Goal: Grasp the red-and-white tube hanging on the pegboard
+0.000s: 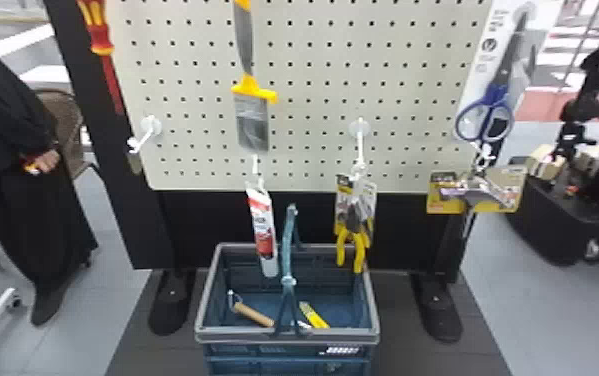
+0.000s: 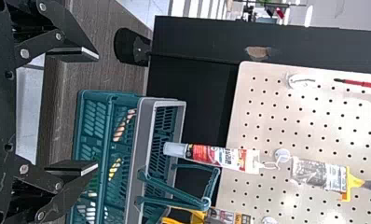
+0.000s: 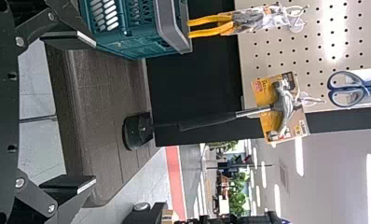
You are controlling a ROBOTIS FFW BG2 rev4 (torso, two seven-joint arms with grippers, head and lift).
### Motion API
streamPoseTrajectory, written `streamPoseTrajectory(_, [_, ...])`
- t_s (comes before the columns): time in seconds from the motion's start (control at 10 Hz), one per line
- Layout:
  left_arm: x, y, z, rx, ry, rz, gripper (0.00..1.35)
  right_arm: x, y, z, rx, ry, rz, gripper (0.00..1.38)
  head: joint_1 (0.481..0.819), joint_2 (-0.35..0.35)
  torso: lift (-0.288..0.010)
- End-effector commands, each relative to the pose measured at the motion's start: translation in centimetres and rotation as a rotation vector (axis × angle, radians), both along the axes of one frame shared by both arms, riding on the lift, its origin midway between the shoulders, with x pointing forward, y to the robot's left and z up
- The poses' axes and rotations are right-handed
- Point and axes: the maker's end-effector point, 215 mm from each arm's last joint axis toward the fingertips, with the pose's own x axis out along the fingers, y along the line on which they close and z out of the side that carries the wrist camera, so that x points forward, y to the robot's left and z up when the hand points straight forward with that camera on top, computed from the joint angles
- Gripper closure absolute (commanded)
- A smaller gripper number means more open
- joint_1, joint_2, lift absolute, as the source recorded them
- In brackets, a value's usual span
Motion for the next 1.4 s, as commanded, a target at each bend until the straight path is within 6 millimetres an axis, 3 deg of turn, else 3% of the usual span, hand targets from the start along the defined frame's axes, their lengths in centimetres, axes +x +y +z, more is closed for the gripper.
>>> streamPoseTrajectory(0.0, [0.0,0.0,-0.2,0.007,0.005,-0.009,0.45,0.0,0.0,0.3,0.000,0.004,0.002,0.26,0.549,0.000,-0.100])
streamPoseTrajectory(0.5, [0.1,-0.1,-0.1,0.015,0.002,-0.016,0.45,0.1,0.0,0.7,-0.001,0.003,0.002,0.26,0.549,0.000,-0.100])
streamPoseTrajectory(0.7, [1.2,-0.4,0.1,0.036,-0.007,-0.061,0.45,-0.1,0.0,0.6,0.001,0.008,0.002,0.26,0.549,0.000,-0.100])
streamPoseTrajectory(1.3, [9.9,1.1,1.5,0.146,-0.105,-0.193,0.45,-0.5,0.0,0.1,0.001,0.020,0.000,0.26,0.549,0.000,-0.100])
